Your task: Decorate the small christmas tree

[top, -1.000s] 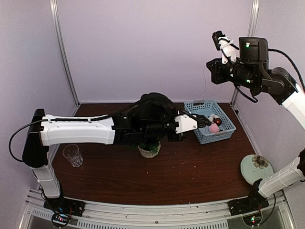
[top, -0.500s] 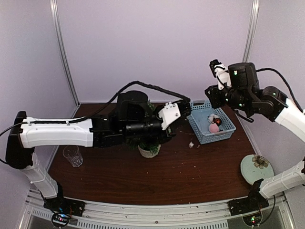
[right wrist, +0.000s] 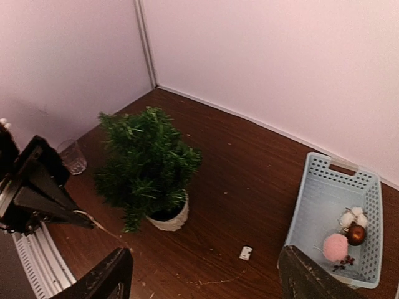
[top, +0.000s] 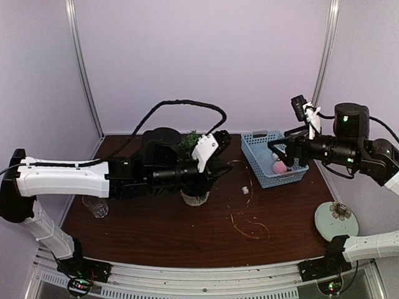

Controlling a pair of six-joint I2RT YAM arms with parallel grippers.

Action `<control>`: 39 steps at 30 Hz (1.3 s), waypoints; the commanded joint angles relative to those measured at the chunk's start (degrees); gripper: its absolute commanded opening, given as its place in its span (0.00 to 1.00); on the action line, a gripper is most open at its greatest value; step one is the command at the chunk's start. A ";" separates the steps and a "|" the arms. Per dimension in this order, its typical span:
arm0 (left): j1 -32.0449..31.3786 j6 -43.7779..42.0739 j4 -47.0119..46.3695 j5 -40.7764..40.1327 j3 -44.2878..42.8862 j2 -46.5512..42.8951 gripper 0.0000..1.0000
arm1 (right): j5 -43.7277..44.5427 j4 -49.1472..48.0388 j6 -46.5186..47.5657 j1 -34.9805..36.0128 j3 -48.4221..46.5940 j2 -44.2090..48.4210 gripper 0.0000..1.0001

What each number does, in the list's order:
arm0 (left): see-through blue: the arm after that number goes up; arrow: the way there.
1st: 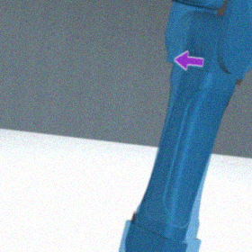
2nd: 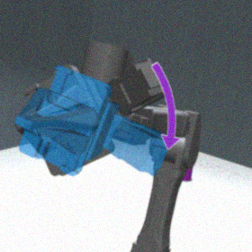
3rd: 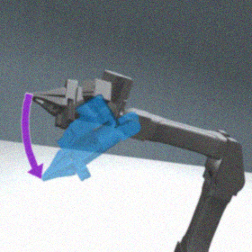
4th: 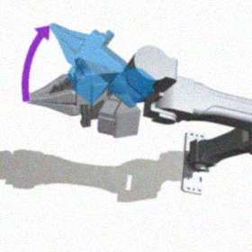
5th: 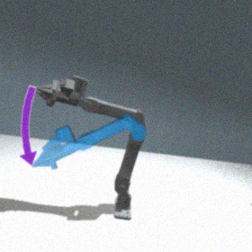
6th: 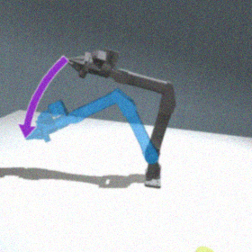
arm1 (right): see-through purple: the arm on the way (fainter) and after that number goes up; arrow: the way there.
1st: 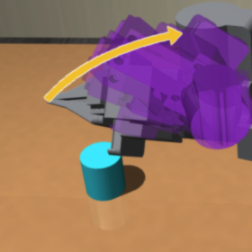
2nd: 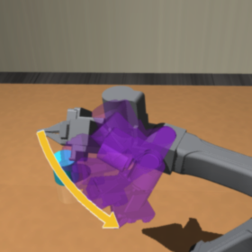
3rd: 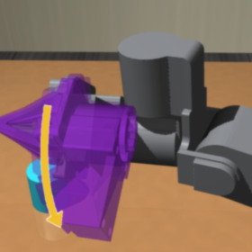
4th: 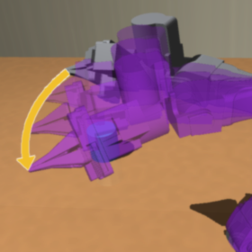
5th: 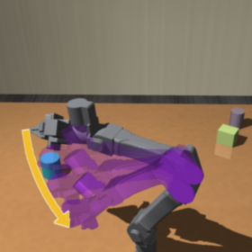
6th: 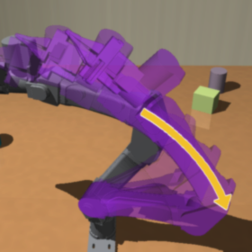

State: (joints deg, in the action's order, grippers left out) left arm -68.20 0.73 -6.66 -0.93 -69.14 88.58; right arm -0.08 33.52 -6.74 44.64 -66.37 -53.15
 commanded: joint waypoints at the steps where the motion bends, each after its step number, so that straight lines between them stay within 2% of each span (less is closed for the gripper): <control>1: 0.18 5.10 -0.60 -1.90 1.17 -4.72 0.00 | -17.14 -3.63 2.86 -0.18 3.08 -0.16 0.81; 5: 0.18 6.26 -0.06 -3.09 3.29 -7.78 0.00 | -25.99 -3.76 3.49 -0.17 3.29 -5.03 0.78; 12: 0.18 7.13 -1.93 -5.07 8.44 -12.92 0.00 | -37.51 -9.68 0.91 -0.17 3.91 -10.14 0.77; 15: 0.22 7.44 -3.00 -5.99 9.97 -14.22 0.00 | -41.44 -11.23 -0.47 -0.01 3.80 -11.80 0.57; 17: 0.18 7.58 -3.30 -6.28 10.72 -14.83 0.00 | -42.32 -10.98 -0.59 0.08 3.35 -13.01 0.51; 20: 0.22 8.24 -4.50 -6.41 12.15 -15.95 0.00 | -42.94 -11.35 -1.16 0.47 2.65 -14.87 0.59; 24: 0.18 8.28 -4.99 -6.75 13.11 -17.28 0.00 | -41.26 -10.36 -0.62 1.29 1.30 -17.54 0.60; 25: 0.23 8.36 -5.18 -6.84 13.36 -17.56 0.00 | -41.24 -10.13 -0.41 1.55 0.91 -18.00 0.57; 26: 0.18 8.40 -5.21 -7.01 13.49 -17.78 0.00 | -41.44 -10.04 -0.12 1.80 0.58 -18.50 0.48; 28: 0.18 8.32 -5.04 -7.32 13.79 -18.51 0.00 | -41.56 -9.61 0.50 2.23 -0.14 -18.99 0.20; 30: 0.18 8.62 -5.08 -8.07 14.50 -19.06 0.00 | -40.70 -8.95 1.23 2.58 -0.78 -18.90 0.01; 35: 0.19 10.07 -2.25 -8.25 15.87 -20.70 0.00 | -36.36 -8.54 2.47 3.04 -2.10 -17.96 0.00; 36: 0.18 10.43 -1.17 -7.79 16.00 -21.05 0.05 | -35.53 -8.14 3.03 3.10 -2.74 -18.08 0.00; 38: 0.30 11.12 1.79 -6.42 16.06 -21.76 0.22 | -34.38 -6.86 4.45 3.48 -4.34 -18.81 0.00; 39: 0.26 11.33 2.63 -5.51 15.98 -22.18 0.26 | -34.01 -5.75 5.34 3.74 -5.21 -19.36 0.00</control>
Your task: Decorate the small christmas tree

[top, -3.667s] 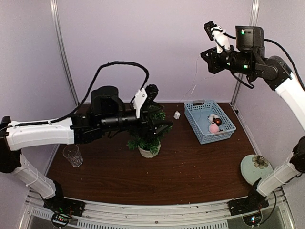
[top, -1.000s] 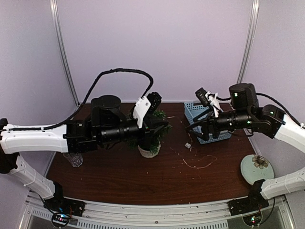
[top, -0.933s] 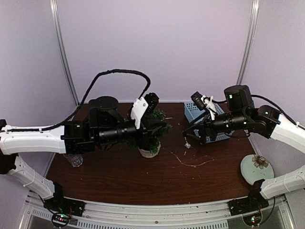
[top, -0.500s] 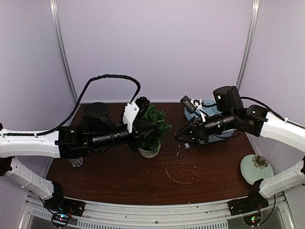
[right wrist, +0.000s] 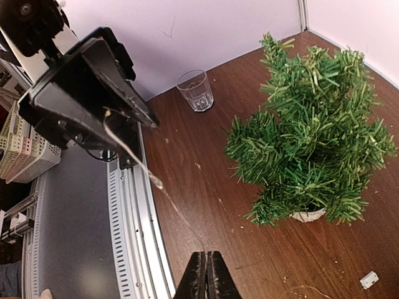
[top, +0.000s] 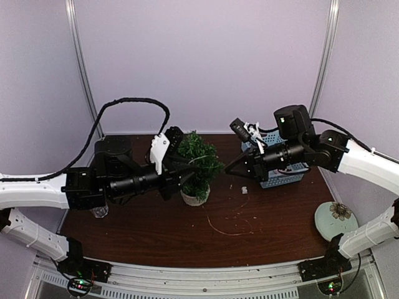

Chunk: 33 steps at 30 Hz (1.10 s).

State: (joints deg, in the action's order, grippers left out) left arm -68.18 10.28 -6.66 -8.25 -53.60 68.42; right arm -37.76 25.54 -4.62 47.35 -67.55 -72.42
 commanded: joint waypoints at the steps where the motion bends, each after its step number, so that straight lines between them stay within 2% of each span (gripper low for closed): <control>1: 0.23 1.83 4.30 2.61 0.31 -2.54 0.31 | 3.81 3.36 3.75 1.34 -4.99 -0.78 0.00; 4: 0.25 1.35 8.17 3.49 -0.43 -4.24 0.39 | 5.15 6.90 7.86 2.58 -7.91 -2.48 0.00; 10: 0.24 -1.67 13.93 4.98 -3.87 -5.77 0.44 | 9.97 11.71 11.82 6.79 -10.55 -4.02 0.00; 16: 0.25 -4.23 22.33 11.83 -9.29 -6.46 0.53 | 13.19 13.60 12.98 8.43 -12.17 -4.99 0.00; 19: 0.25 -5.00 26.81 12.53 -11.91 -6.01 0.59 | 13.62 13.80 12.97 8.65 -12.68 -5.46 0.00; 26: 0.24 -5.37 30.63 14.95 -15.66 -2.40 0.49 | 14.50 14.69 13.69 9.81 -14.14 -6.84 0.00; 33: 0.24 -4.86 31.36 11.60 -16.33 -0.09 0.27 | 14.69 14.96 13.97 10.56 -14.38 -6.62 0.00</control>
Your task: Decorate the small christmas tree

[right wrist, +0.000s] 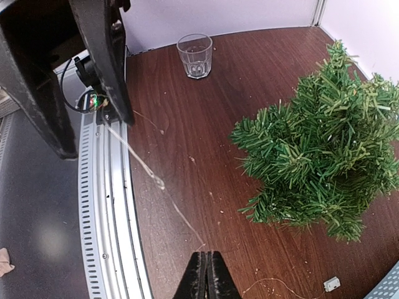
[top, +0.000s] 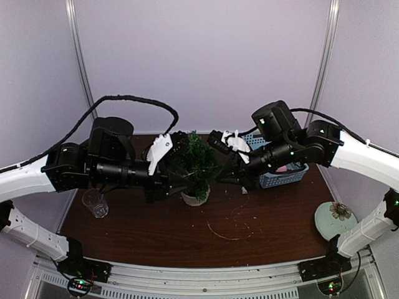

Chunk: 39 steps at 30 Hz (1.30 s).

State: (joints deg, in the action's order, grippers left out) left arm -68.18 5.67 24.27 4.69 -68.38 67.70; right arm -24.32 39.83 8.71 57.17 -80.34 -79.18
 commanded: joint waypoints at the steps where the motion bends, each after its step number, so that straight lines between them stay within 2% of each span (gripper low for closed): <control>1: 0.24 -0.08 0.44 -1.52 -1.49 0.78 0.21 | 1.15 0.68 0.72 0.83 -1.55 0.19 0.00; 4: 0.29 0.40 0.09 -1.56 -1.16 0.67 0.00 | 0.78 0.53 0.86 0.93 -1.07 -0.05 0.00; 9: 0.24 2.83 -3.49 -2.25 1.57 -1.39 0.00 | 1.60 -1.30 0.43 0.93 0.73 -0.10 0.02; 11: 0.35 5.12 -4.91 -6.08 2.72 -2.45 0.00 | 4.40 -2.95 -1.14 0.81 2.45 1.07 0.27; 13: 1.14 8.28 -6.02 -9.73 3.87 -3.48 0.00 | 5.92 -5.86 -3.05 -0.02 5.69 3.36 0.63; 14: 1.84 10.08 -6.31 -11.21 4.35 -3.87 0.00 | 6.66 -7.66 -3.79 -0.41 7.98 4.77 0.77; 15: 2.55 12.11 -6.57 -12.63 4.77 -4.15 0.00 | 7.77 -9.13 -4.25 -0.61 10.25 6.07 0.84; 17: 3.68 15.65 -7.26 -15.19 5.74 -4.88 0.00 | 9.94 -11.56 -5.14 -0.82 14.38 8.23 0.92; 20: 5.58 20.21 -9.01 -16.94 7.56 -5.98 0.00 | 10.26 -14.86 -5.94 -0.83 19.72 8.99 0.95; 26: 8.08 24.83 -12.54 -20.24 10.82 -8.93 0.00 | 7.86 -25.52 -4.50 -0.83 29.27 6.26 0.95; 30: 8.48 24.79 -12.61 -20.47 10.54 -9.46 0.00 | 4.20 -28.44 0.71 -0.83 31.63 2.57 0.92; 34: 8.56 24.27 -12.01 -20.99 10.11 -9.59 0.00 | -0.69 -33.17 1.96 -0.32 34.57 0.49 0.91; 39: 8.77 23.62 -12.00 -21.84 9.65 -9.98 0.00 | -0.98 -35.77 5.53 1.14 35.60 -3.07 0.91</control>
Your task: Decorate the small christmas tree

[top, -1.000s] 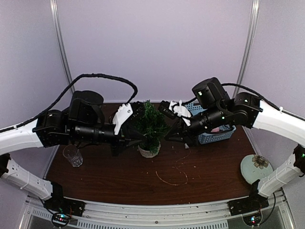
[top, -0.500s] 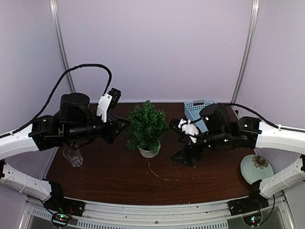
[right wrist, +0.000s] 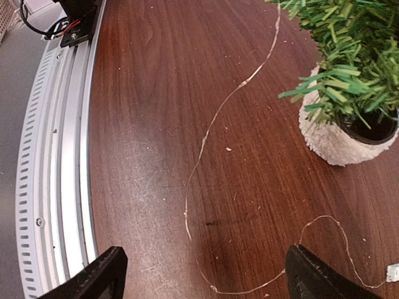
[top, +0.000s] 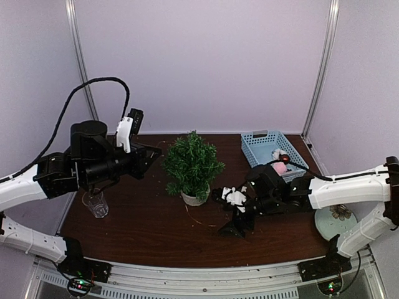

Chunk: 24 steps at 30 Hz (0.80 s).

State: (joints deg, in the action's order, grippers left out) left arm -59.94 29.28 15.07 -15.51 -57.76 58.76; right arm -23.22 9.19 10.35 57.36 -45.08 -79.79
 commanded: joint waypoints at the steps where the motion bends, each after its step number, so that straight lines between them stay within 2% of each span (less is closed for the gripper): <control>1: 0.55 -0.01 -2.65 -1.85 -1.17 -1.03 0.00 | -1.64 -5.53 4.54 1.20 0.41 -3.31 0.95; 4: 0.65 0.07 -2.64 -2.46 -1.57 -1.07 0.00 | 0.17 -7.58 5.65 1.59 0.63 -6.07 1.00; 7: 0.62 0.42 -2.53 -3.36 -1.65 -1.09 0.00 | 1.44 -9.01 6.73 2.11 0.34 -8.22 0.95; 9: 0.66 0.87 -2.18 -4.77 -1.59 -1.37 0.00 | 2.31 -9.01 7.45 2.43 -0.56 -9.57 0.85; 10: 0.62 1.41 -1.97 -5.62 -1.57 -1.56 0.00 | 2.80 -8.63 7.75 2.53 -0.84 -10.33 0.76; 16: 0.76 5.34 -0.07 -11.57 -1.77 -2.35 0.00 | 5.91 -9.02 8.17 4.79 -0.45 -11.80 0.15; 18: 0.72 6.88 1.56 -13.38 -2.33 -2.17 0.00 | 7.97 -8.89 8.16 6.04 -0.03 -10.16 0.00; 24: 0.73 9.40 2.70 -16.88 -1.35 -3.53 0.00 | 11.39 -7.20 5.65 7.99 2.87 1.54 0.00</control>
State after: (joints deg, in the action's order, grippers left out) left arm -59.55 35.31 16.91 -27.44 -58.19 56.69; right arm -15.94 2.00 17.61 64.16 -43.51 -86.80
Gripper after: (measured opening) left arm 0.003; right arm 0.003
